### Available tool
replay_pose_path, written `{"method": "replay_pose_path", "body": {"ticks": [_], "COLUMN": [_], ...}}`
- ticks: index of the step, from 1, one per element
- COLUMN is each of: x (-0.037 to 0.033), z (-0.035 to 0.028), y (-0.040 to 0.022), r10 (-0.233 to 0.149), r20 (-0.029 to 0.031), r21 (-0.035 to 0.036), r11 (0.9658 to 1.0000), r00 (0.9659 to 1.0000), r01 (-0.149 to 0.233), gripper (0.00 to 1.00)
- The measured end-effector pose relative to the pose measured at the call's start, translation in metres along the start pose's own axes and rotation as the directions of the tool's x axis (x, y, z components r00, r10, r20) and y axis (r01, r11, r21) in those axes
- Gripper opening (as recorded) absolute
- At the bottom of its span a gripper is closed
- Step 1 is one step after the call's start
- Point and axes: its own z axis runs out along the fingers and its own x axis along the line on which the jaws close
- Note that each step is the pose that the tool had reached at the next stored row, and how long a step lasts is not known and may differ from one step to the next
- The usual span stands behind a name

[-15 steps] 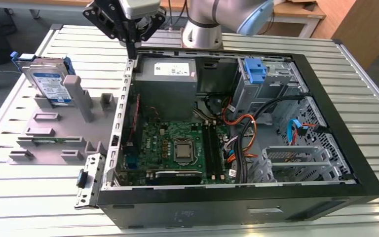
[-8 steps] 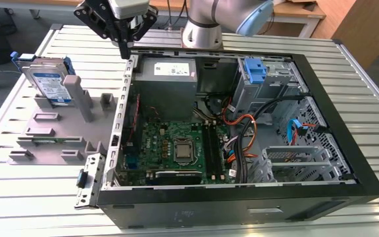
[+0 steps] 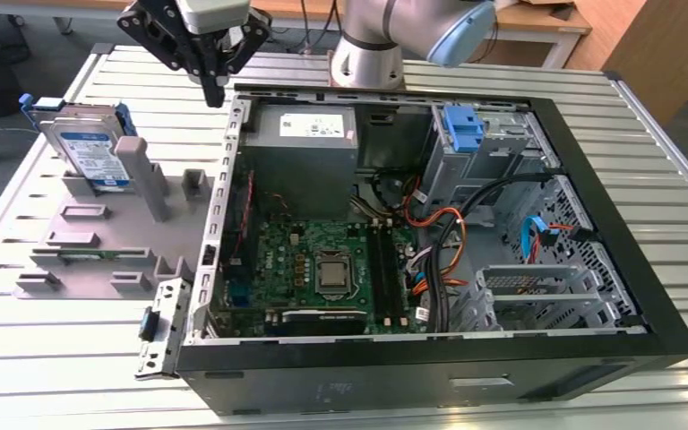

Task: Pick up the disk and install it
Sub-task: 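Reach for the disk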

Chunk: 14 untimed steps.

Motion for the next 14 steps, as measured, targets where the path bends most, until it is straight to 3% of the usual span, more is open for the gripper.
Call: {"method": "replay_pose_path", "body": {"ticks": [14], "x": [0.0239], "z": [0.0002], "y": [-0.0015], "r10": [0.0], "r20": [0.0], "r21": [0.0], "r11": [1.0], "r00": [1.0], "r01": [0.0], "gripper": [0.11]}}
